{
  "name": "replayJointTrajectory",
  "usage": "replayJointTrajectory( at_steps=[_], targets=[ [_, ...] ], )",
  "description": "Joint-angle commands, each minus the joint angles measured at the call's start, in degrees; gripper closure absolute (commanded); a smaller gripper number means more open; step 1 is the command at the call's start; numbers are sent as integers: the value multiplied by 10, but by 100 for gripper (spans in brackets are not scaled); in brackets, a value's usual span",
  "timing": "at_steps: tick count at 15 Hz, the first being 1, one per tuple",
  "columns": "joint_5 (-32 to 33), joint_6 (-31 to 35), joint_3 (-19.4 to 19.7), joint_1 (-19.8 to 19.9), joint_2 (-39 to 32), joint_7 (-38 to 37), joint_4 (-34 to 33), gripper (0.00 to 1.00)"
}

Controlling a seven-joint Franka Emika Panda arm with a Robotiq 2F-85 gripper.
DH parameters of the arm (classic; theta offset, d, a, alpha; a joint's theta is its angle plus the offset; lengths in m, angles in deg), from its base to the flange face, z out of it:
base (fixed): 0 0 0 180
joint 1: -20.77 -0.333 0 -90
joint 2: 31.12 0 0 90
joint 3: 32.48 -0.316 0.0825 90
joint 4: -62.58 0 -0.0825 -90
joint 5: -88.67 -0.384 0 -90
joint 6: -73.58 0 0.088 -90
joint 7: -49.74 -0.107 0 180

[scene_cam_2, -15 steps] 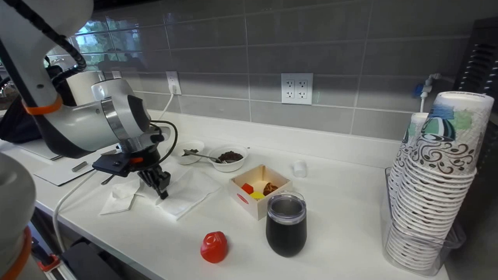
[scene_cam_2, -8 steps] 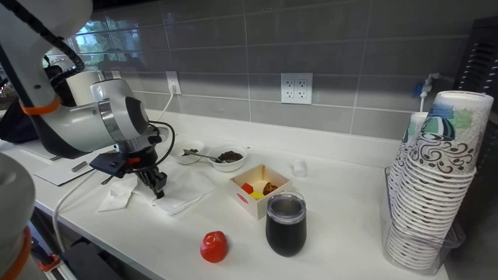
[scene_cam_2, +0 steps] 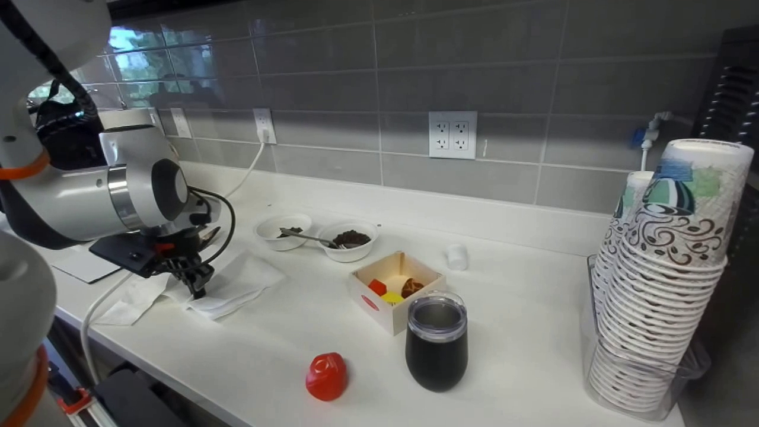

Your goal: Wipe a portion of the counter using the paper towel

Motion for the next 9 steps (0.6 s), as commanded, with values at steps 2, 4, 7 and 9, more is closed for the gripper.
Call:
replayJointTrajectory(
  at_steps=[2,4,7,9],
  targets=[
    [81,5,79,-43,7,-56,-11,99],
    [135,1,126,-65,5,-87,-26,99],
    [214,-11,184,-88,-7,-129,-49,99],
    [236,-22,204,-92,-12,-142,-45,99]
  ],
)
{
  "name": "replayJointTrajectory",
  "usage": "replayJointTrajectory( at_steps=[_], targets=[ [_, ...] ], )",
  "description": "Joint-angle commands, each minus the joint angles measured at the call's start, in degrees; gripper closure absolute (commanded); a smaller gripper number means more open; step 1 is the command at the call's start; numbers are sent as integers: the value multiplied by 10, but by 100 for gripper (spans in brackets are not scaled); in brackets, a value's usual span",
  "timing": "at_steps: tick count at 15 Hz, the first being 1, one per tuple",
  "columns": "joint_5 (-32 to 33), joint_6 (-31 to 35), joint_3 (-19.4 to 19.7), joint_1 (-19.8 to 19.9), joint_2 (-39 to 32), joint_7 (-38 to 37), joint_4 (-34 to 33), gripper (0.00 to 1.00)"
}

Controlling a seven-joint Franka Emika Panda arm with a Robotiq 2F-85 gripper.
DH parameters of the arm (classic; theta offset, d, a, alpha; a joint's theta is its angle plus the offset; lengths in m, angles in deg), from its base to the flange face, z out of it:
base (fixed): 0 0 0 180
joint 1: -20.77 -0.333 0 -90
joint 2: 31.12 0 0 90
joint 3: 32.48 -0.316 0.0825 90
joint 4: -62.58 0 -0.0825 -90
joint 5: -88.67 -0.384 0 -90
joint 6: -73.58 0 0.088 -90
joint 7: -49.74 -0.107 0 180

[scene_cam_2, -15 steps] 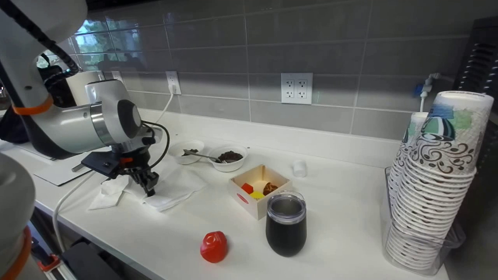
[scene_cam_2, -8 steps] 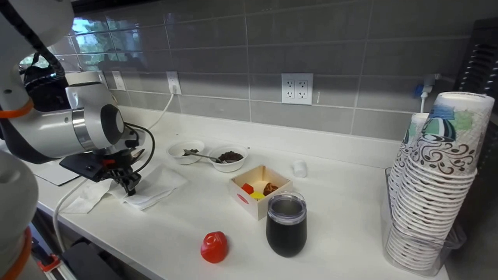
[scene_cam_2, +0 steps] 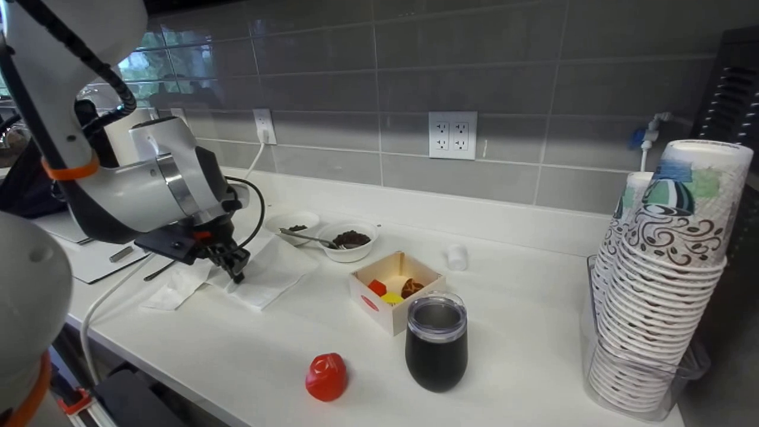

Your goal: Wipe a portion of the counter using the paper towel

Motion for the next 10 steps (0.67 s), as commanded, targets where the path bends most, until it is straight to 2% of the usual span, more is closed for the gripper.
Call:
replayJointTrajectory(
  at_steps=[1,5,9,10],
  targets=[
    [52,-21,41,-20,-12,-48,-3,99],
    [48,-23,57,-11,2,-49,33,99],
    [83,-47,89,-15,41,-75,60,99],
    [98,-54,87,-6,16,-88,33,99]
  ],
)
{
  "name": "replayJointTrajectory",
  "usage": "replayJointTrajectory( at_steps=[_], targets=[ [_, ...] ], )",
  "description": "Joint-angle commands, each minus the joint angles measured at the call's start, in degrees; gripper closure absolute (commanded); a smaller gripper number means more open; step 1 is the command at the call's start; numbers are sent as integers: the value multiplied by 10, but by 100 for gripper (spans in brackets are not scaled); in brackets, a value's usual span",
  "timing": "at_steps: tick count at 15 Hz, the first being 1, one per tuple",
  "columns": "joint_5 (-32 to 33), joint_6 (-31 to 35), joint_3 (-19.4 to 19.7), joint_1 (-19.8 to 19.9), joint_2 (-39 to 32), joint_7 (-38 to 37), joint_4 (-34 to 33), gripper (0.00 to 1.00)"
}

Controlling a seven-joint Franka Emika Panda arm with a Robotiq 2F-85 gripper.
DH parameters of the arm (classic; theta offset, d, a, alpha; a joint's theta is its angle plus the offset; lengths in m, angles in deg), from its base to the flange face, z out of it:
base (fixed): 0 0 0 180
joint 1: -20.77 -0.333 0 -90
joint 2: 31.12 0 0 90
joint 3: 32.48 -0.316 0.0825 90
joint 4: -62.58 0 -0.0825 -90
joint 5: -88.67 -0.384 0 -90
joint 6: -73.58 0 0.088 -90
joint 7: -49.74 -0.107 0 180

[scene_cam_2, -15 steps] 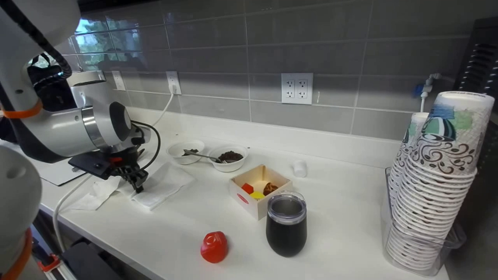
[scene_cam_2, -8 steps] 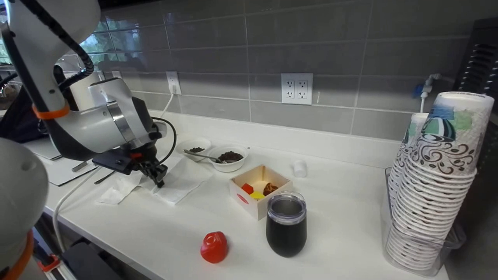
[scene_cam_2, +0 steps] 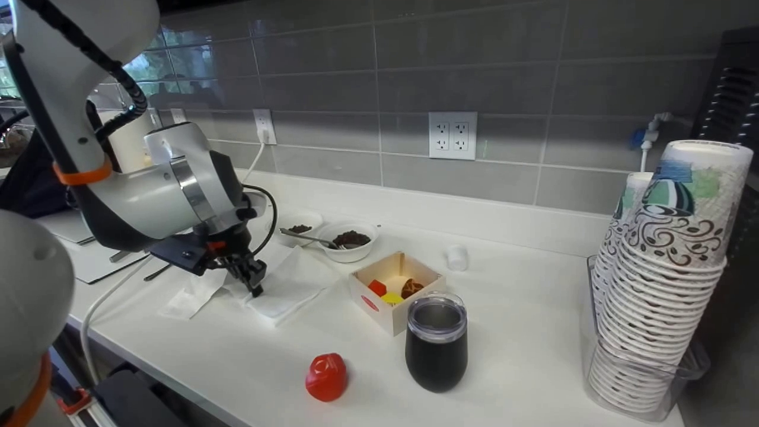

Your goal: Wipe a portion of the counter using the paper towel

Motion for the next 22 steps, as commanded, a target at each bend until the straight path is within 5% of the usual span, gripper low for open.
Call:
replayJointTrajectory(
  at_steps=[1,7,13,18,22],
  targets=[
    [61,-38,25,4,4,-53,3,99],
    [-42,34,-32,39,-53,32,2,99],
    [-177,124,-219,107,-81,139,6,99],
    [-144,43,-212,59,-22,110,5,99],
    [-190,-46,-258,93,-17,154,13,99]
  ],
)
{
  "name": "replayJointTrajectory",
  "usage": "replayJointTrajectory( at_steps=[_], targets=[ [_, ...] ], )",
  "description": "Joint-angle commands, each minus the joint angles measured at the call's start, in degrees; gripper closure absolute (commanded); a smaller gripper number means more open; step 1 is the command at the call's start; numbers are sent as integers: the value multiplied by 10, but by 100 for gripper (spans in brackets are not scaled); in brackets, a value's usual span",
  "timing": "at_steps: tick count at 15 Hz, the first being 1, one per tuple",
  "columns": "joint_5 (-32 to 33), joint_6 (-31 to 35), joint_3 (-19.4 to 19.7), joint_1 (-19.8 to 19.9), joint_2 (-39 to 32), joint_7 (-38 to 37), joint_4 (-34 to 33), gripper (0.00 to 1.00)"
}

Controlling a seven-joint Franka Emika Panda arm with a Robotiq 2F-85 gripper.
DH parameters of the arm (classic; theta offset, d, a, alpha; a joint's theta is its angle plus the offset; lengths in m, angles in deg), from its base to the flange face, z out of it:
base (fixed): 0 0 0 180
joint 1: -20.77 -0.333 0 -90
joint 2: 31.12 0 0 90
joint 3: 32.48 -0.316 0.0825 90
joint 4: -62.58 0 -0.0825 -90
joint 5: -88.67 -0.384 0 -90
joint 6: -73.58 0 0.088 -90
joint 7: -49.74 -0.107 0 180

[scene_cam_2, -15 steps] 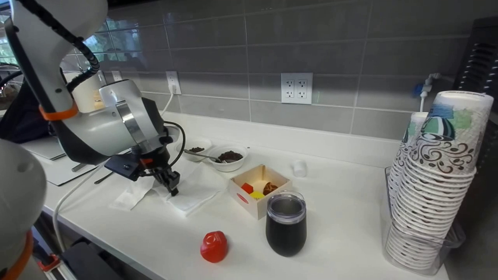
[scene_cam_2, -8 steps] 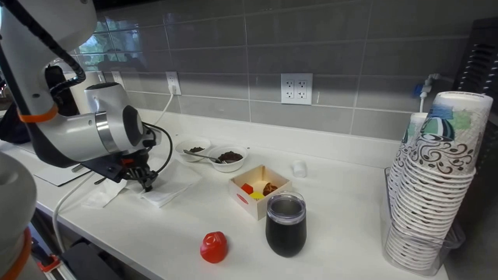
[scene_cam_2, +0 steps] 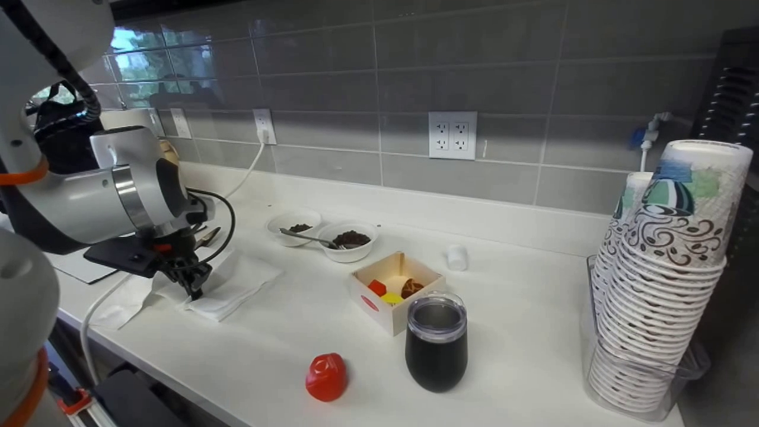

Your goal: Wipe a portion of the counter using the paper towel

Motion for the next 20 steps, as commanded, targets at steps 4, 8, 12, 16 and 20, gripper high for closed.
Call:
replayJointTrajectory(
  at_steps=[4,8,12,16,20],
  targets=[
    [-31,-194,-19,26,42,25,4,99],
    [14,-282,25,25,64,-10,9,99],
    [63,-308,56,37,47,-55,3,99],
    [-29,-227,42,37,27,7,4,99],
    [-188,-159,-6,20,25,119,3,99]
  ],
)
